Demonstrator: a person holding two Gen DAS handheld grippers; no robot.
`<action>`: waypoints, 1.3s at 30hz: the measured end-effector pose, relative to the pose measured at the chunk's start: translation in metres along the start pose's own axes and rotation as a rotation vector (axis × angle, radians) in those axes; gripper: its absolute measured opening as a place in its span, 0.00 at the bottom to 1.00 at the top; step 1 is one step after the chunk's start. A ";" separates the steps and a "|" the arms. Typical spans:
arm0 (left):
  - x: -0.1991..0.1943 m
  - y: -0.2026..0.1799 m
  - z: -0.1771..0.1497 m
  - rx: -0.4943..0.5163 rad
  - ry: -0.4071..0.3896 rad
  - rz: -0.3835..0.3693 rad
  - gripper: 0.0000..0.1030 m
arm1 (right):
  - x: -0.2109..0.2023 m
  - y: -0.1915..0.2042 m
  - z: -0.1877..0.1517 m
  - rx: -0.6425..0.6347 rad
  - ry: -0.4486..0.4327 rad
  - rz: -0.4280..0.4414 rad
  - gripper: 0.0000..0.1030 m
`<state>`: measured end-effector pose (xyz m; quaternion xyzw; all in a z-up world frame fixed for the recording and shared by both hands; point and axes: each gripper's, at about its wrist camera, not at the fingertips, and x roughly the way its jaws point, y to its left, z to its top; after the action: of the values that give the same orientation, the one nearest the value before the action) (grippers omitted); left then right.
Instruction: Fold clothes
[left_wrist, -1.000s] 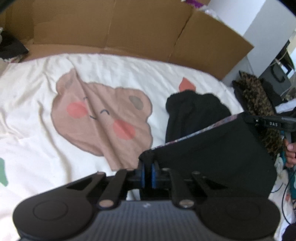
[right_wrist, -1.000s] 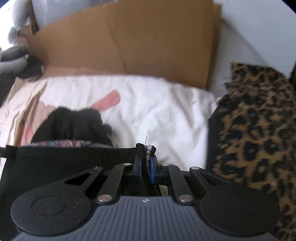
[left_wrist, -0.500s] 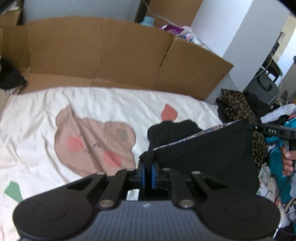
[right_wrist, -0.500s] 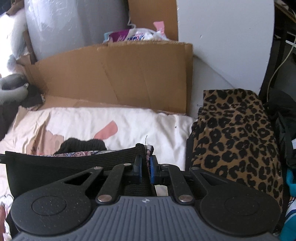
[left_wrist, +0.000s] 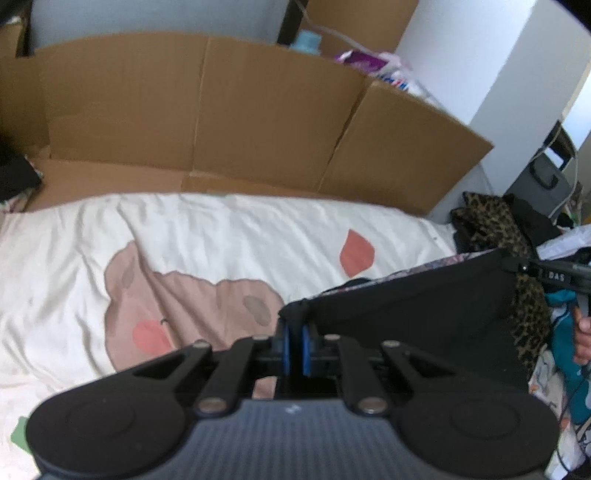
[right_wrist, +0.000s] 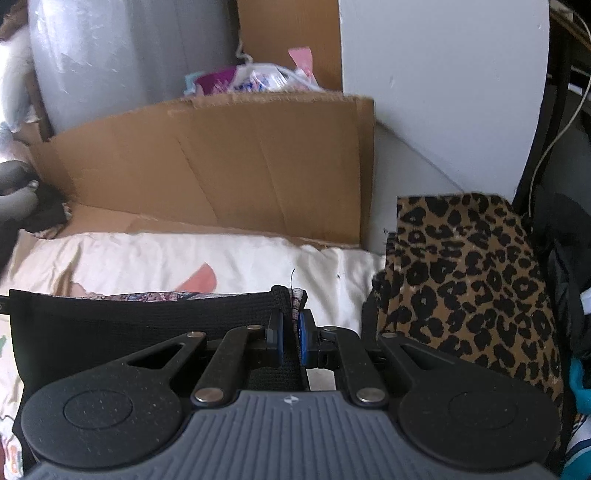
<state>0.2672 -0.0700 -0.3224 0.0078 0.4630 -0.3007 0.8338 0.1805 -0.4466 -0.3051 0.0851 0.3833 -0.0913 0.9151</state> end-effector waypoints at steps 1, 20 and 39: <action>0.004 0.002 -0.001 0.000 0.008 0.001 0.07 | 0.004 0.000 -0.001 -0.001 0.007 -0.007 0.07; 0.065 0.016 -0.004 -0.002 0.114 0.015 0.07 | 0.047 -0.002 -0.001 0.017 0.063 -0.055 0.07; 0.054 0.007 0.001 0.046 0.054 0.108 0.17 | 0.053 0.002 -0.005 -0.046 0.042 -0.059 0.12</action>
<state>0.2932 -0.0914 -0.3658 0.0600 0.4774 -0.2657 0.8354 0.2144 -0.4485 -0.3464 0.0548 0.4066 -0.1076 0.9056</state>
